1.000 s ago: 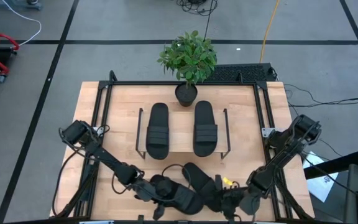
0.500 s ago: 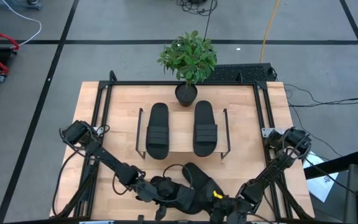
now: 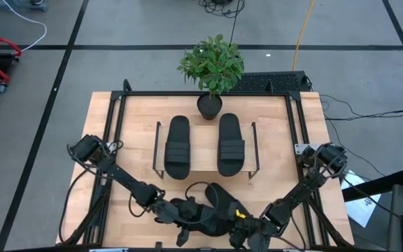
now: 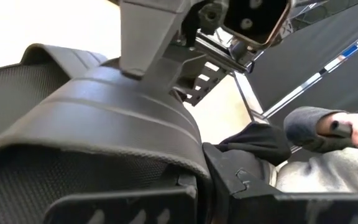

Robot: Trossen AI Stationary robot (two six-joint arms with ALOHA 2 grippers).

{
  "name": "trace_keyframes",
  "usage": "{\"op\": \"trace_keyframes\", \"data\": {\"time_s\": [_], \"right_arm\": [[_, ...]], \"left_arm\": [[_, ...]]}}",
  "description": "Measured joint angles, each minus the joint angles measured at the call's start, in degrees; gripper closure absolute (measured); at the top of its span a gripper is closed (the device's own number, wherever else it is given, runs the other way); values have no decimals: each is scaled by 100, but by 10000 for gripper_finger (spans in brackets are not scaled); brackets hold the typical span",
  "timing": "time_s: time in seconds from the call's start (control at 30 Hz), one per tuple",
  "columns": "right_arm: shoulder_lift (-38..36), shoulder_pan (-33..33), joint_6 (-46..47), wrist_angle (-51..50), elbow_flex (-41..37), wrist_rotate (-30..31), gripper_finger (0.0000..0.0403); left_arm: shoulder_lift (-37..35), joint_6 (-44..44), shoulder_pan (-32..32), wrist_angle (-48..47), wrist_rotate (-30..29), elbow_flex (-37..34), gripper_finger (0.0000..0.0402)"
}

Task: Pick and place slides into the shelf
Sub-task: Put the left black slide under the shelf

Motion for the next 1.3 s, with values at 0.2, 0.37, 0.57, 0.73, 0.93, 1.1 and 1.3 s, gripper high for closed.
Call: {"op": "trace_keyframes", "data": {"time_s": [0.2, 0.37, 0.57, 0.73, 0.93, 1.1, 1.3], "right_arm": [[-2, -134, -123, 18, -7, -137, 227], [0, -287, -130, 213, -17, -630, 242], [7, -324, -215, 231, -20, -767, 357], [7, -244, -259, 221, -20, -586, 391], [7, 47, -152, 109, -9, 65, 399], [7, 351, 147, -48, 2, 247, 400], [8, 714, 630, -1252, 386, 642, 401]], "left_arm": [[0, 65, 32, 39, 111, 17, 401], [0, 73, 81, -5, 244, 17, 401], [-9, 73, 33, -47, 218, 26, 401], [-13, 157, -21, -121, 193, 45, 394], [-15, 320, -195, -183, 295, 63, 350], [-119, 871, -352, -366, 652, 74, 312], [-507, 1107, -563, -1224, 731, 57, 275]]}}
